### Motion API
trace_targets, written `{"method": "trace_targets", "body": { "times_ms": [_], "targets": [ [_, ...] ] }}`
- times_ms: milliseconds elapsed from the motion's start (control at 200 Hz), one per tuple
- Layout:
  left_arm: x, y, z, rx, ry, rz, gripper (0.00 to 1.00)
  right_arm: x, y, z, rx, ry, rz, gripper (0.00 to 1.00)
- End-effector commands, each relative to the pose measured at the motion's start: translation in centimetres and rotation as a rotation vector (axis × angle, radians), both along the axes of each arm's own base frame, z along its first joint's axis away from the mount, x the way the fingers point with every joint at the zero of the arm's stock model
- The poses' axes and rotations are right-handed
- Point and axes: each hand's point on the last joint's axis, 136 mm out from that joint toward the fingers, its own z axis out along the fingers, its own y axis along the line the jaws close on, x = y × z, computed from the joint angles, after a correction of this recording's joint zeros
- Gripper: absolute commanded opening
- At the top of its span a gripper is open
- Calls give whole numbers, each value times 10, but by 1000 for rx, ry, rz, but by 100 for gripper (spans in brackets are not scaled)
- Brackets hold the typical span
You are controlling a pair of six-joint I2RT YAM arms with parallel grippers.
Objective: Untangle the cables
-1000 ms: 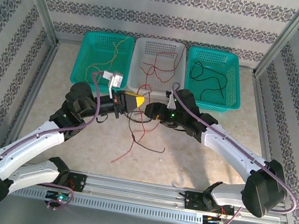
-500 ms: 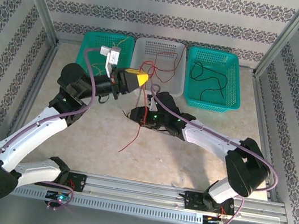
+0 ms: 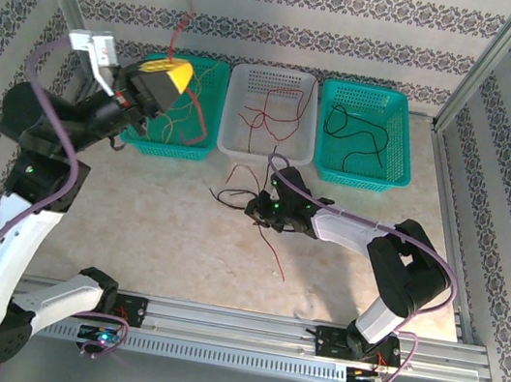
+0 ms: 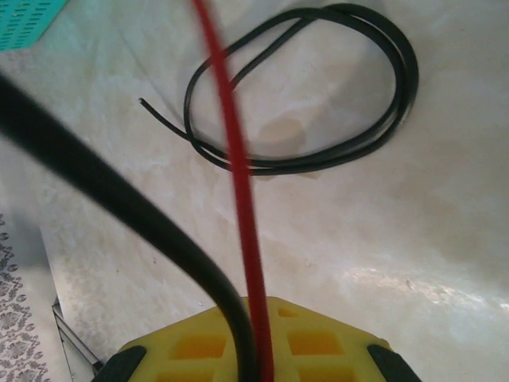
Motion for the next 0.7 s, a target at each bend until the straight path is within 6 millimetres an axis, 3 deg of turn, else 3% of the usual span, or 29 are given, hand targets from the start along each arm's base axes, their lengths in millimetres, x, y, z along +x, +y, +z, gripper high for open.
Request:
{"method": "trace_targets", "body": {
  "times_ms": [0,195,330,545,695],
  "targets": [
    [9,8,-7,32,39,63,0,5,-9,-6,-13,14,-48,0],
    [29,20,-8,23,105,125,0,3,-17,-10,-25,28,-68,0],
    [50,14,-25,40,169,115,0,0,-22,0,-46,-2,-60,0],
    [100,2,-60,7,249,93,0,-14,-42,7,-99,-19,-75,0],
    [136,-14,-73,-62,263,5,0,-27,-58,12,-145,-31,-79,0]
  ]
}}
